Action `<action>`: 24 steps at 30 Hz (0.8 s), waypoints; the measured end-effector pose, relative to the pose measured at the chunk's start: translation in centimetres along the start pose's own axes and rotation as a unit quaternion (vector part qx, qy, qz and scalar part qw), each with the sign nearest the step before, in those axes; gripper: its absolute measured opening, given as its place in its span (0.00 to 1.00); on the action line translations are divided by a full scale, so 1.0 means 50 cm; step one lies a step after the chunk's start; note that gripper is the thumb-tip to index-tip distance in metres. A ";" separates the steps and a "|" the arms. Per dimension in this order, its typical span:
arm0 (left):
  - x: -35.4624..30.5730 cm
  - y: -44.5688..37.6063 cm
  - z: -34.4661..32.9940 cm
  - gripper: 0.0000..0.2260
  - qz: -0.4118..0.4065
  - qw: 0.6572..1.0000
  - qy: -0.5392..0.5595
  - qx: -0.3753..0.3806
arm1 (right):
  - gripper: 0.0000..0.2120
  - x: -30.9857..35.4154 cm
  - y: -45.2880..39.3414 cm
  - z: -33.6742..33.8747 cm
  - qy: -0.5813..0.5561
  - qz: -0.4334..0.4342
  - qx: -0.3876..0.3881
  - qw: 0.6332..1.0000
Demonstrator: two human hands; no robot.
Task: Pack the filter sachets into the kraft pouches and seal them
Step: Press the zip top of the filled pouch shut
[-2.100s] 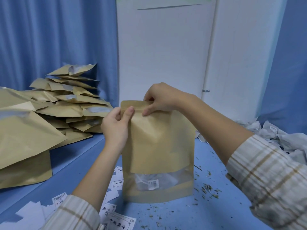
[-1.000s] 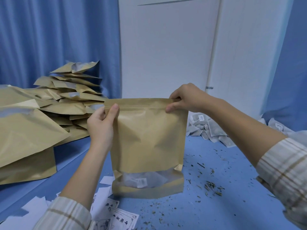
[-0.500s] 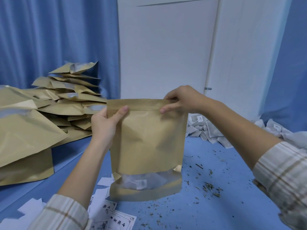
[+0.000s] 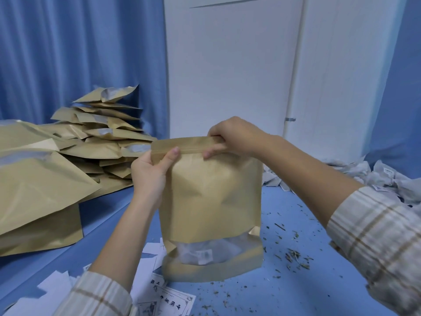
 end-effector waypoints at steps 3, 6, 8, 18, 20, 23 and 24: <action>-0.001 0.001 0.000 0.04 0.005 1.000 -0.007 0.004 | 0.28 -0.006 0.026 -0.012 0.033 -0.017 -0.039 0.999; 0.001 0.002 0.001 0.04 0.012 1.000 -0.001 -0.002 | 0.27 -0.010 0.048 -0.005 0.077 -0.011 -0.121 0.990; 0.002 -0.003 0.009 0.03 0.021 1.000 0.016 -0.008 | 0.27 -0.031 0.059 0.005 0.121 -0.042 -0.169 0.977; 0.036 0.018 0.043 0.13 0.120 0.989 0.038 0.072 | 0.18 -0.133 0.122 -0.086 -0.350 -0.229 -0.176 0.891; 0.073 0.042 0.067 0.23 0.186 0.975 0.047 0.108 | 0.26 -0.123 0.151 -0.167 -0.489 -0.232 -0.088 0.836; 0.138 0.105 0.106 0.31 0.283 0.947 -0.021 0.149 | 0.26 -0.071 0.191 -0.274 -0.592 -0.184 0.017 0.785; 0.160 0.133 0.114 0.32 0.321 0.932 -0.042 0.165 | 0.25 -0.056 0.204 -0.299 -0.619 -0.179 0.029 0.764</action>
Point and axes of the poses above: each hand's wrist, its own y-axis away from the middle knuckle, its own z-axis out of the back of the hand, x = y × z, the point moved 7 cm from there along -y, towards the middle knuckle, and after that the axes turned 13 degrees about y, right-handed, at the moved point
